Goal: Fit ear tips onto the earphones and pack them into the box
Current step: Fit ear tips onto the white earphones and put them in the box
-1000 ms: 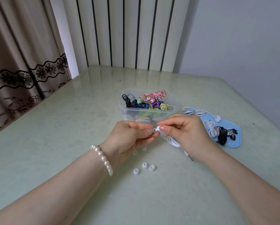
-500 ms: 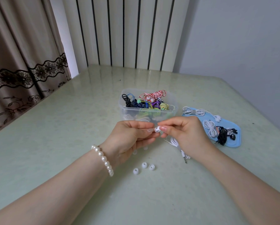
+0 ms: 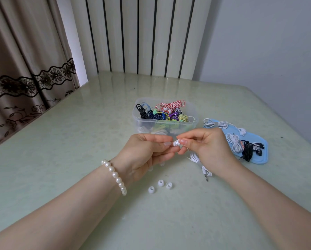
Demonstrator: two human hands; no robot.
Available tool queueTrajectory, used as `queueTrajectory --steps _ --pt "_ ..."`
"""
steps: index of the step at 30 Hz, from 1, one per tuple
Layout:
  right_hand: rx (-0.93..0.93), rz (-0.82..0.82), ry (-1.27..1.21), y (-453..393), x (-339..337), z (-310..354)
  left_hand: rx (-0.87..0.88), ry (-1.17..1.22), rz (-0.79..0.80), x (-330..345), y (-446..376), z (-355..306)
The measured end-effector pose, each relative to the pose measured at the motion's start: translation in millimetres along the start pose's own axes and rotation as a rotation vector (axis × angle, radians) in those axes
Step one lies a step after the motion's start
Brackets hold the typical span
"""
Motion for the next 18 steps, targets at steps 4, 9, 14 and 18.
queueTrajectory --steps 4,9,14,18 --pt "-0.014 -0.025 0.016 0.2 0.6 1.4 -0.005 0.011 0.007 1.7 0.6 -0.4" --pt "-0.015 -0.048 0.029 0.6 -0.5 -2.0 -0.014 0.048 0.012 2.0 0.7 0.4" --pt "-0.116 -0.112 0.138 5.0 -2.3 5.1 -0.078 0.15 0.067 8.3 1.9 4.1" --pt "-0.041 -0.105 -0.045 0.5 -7.7 2.1 -0.06 0.161 0.039 5.8 0.9 1.7"
Point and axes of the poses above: each hand's wrist, its own y-axis away from the middle knuckle, its own x-axis out of the palm, z = x × y, the point moved 9 cm from there along -y, towards the middle knuckle, and after that the axes turned 11 degrees about -y, right-handed, at the moved point
